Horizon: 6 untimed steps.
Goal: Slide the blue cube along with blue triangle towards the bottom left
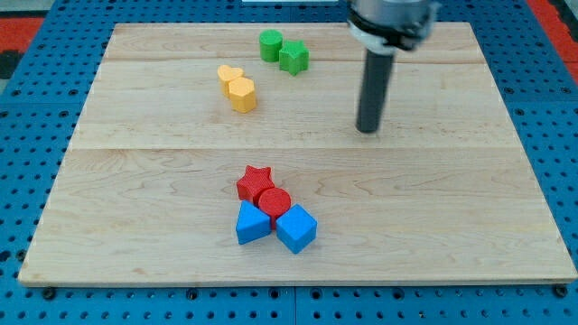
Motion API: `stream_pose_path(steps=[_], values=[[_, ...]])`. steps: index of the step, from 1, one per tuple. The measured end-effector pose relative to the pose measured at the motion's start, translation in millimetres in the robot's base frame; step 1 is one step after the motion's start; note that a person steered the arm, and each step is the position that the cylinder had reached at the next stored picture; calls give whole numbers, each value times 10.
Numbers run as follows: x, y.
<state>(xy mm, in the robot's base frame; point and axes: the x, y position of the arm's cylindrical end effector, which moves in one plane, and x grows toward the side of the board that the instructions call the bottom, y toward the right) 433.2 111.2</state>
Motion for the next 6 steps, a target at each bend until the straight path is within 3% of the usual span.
stream_pose_path(steps=[6], values=[[1470, -669]])
